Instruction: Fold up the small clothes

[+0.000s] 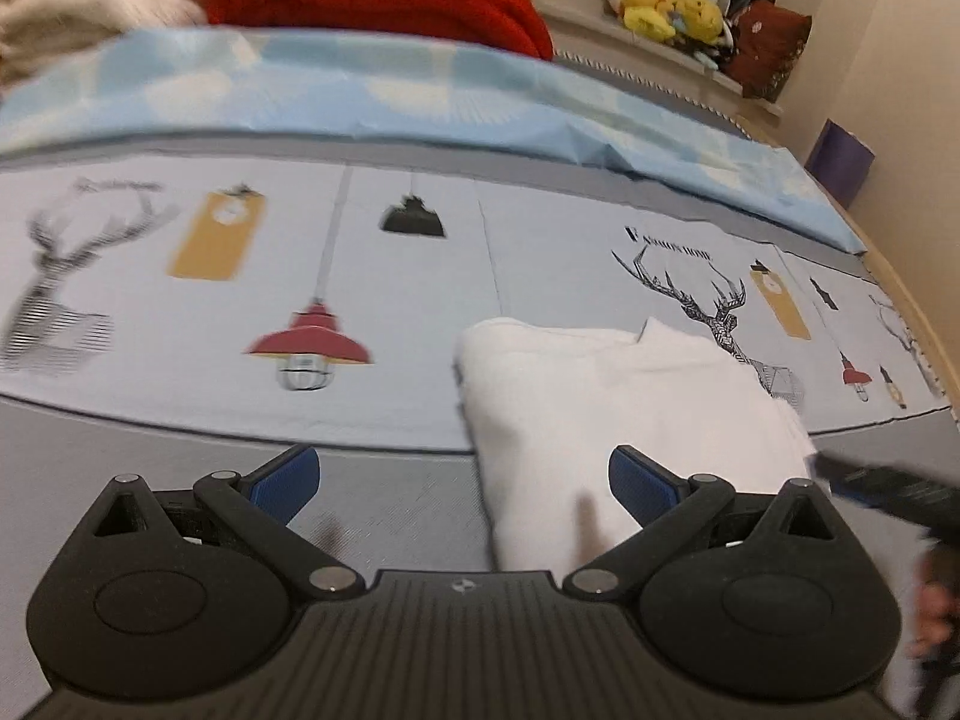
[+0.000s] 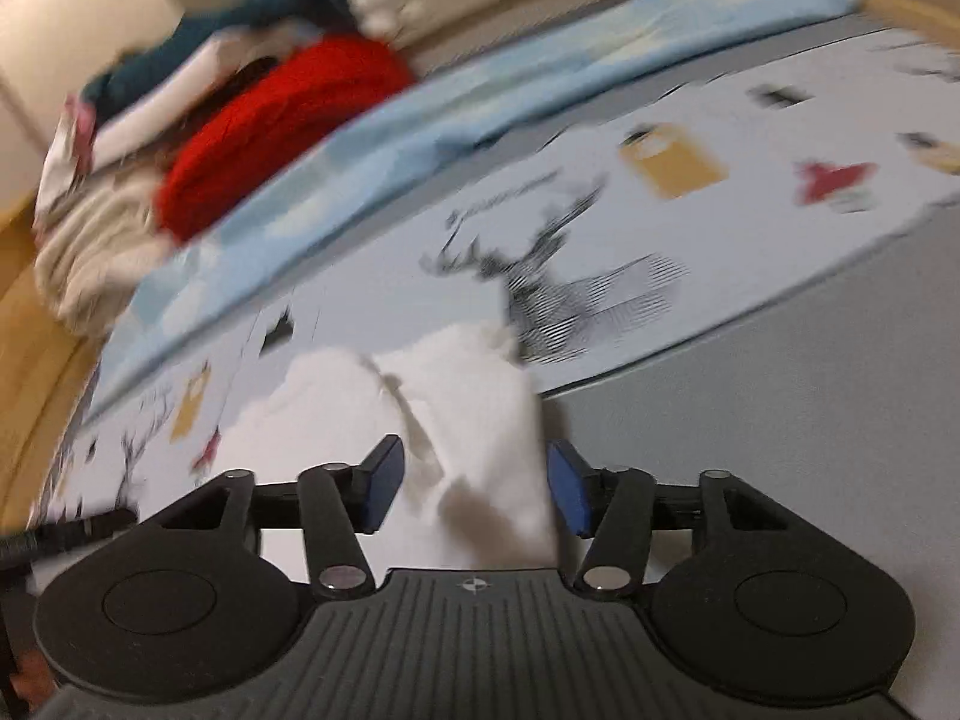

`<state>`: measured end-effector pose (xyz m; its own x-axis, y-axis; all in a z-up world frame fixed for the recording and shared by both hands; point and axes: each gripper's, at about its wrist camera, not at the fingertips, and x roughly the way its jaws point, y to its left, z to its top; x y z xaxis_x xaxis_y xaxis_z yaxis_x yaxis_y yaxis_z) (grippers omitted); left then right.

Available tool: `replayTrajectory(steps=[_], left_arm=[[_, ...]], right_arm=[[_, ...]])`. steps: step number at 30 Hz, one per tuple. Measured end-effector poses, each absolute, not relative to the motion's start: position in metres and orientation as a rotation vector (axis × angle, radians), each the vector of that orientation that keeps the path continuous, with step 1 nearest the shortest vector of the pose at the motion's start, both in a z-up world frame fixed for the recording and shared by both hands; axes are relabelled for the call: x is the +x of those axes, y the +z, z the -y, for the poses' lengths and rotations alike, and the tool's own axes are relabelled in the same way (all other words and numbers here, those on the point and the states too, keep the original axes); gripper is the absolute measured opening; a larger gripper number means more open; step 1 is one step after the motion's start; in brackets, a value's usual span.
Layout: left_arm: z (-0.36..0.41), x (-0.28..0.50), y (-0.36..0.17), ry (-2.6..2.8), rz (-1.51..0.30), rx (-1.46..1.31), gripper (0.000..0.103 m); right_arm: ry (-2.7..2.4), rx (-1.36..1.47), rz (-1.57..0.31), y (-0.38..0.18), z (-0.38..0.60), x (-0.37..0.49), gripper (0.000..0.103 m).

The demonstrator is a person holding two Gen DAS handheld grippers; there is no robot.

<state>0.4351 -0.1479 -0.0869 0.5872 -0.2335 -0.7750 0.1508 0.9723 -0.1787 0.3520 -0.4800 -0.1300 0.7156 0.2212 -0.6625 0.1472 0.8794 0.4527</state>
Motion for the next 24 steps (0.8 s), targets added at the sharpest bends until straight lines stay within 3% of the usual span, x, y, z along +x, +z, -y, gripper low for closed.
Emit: replayTrajectory(steps=[2, 5, 7, 9, 11, 18, 19, 20, 22, 24], left_arm=[[0.149, 0.453, -0.1, -0.218, -0.939, -0.103, 0.103], [0.141, 0.466, -0.11, -0.218, -0.945, -0.126, 0.103], [0.134, 0.474, -0.114, -0.25, -0.941, -0.173, 0.103], [0.13, 0.484, -0.117, -0.296, -0.948, -0.225, 0.103], [0.129, 0.495, -0.12, -0.365, -0.982, -0.269, 0.103], [0.136, 0.539, -0.162, -0.498, -1.209, -0.492, 0.103], [0.137, 0.542, -0.161, -0.504, -1.195, -0.508, 0.103], [0.139, 0.545, -0.162, -0.521, -1.197, -0.52, 0.102], [0.146, 0.544, -0.159, -0.533, -1.169, -0.509, 0.09], [0.155, 0.54, -0.154, -0.538, -1.126, -0.399, 0.04]], right_arm=[[-0.024, 0.395, -0.799, -0.152, 0.471, 0.38, 0.021], [-0.192, 0.374, -0.78, -0.166, 0.477, 0.391, 0.023], [-0.197, 0.463, -0.8, -0.158, 0.492, 0.386, 0.035], [-0.139, 0.586, -0.782, -0.143, 0.506, 0.361, 0.062], [-0.15, 0.692, -0.799, -0.127, 0.513, 0.325, 0.074], [-0.106, 1.053, -0.965, -0.165, 0.462, 0.197, 0.08], [-0.09, 1.083, -0.952, -0.173, 0.451, 0.191, 0.084], [-0.084, 1.037, -0.899, -0.17, 0.44, 0.19, 0.096], [-0.007, 0.948, -0.878, -0.166, 0.423, 0.2, 0.096], [-0.017, 0.917, -0.843, -0.172, 0.411, 0.209, 0.096]])
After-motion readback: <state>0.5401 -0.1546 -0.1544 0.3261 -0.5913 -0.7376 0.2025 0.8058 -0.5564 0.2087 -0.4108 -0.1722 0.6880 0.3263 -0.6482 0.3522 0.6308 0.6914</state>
